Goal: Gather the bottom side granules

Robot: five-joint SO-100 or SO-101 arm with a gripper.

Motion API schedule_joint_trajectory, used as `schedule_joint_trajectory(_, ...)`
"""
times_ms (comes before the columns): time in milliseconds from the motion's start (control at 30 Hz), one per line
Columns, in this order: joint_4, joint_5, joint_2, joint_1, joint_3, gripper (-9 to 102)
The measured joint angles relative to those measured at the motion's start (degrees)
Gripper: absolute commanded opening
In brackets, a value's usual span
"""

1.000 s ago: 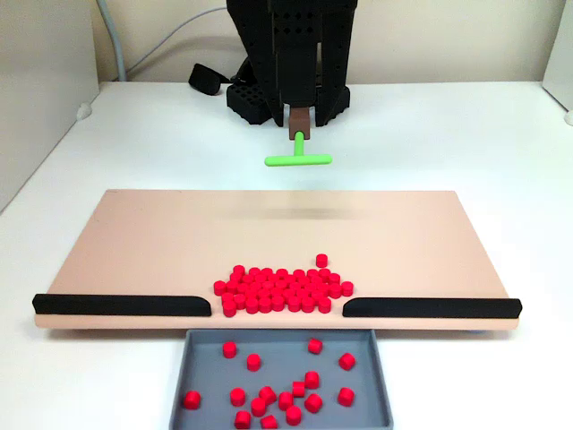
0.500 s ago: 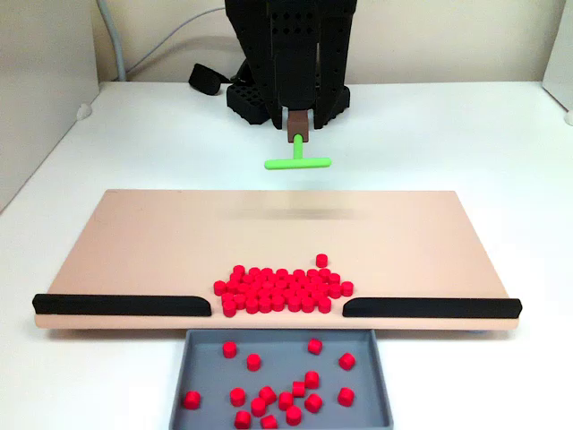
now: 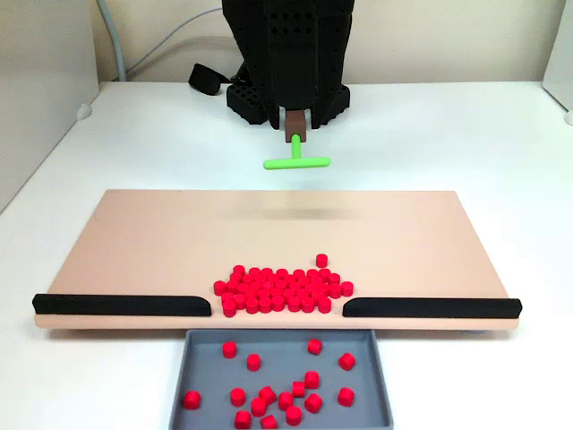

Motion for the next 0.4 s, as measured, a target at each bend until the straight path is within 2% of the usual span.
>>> schedule_joint_trajectory(400, 0.0, 0.8, 0.0, -0.1, 0.0, 0)
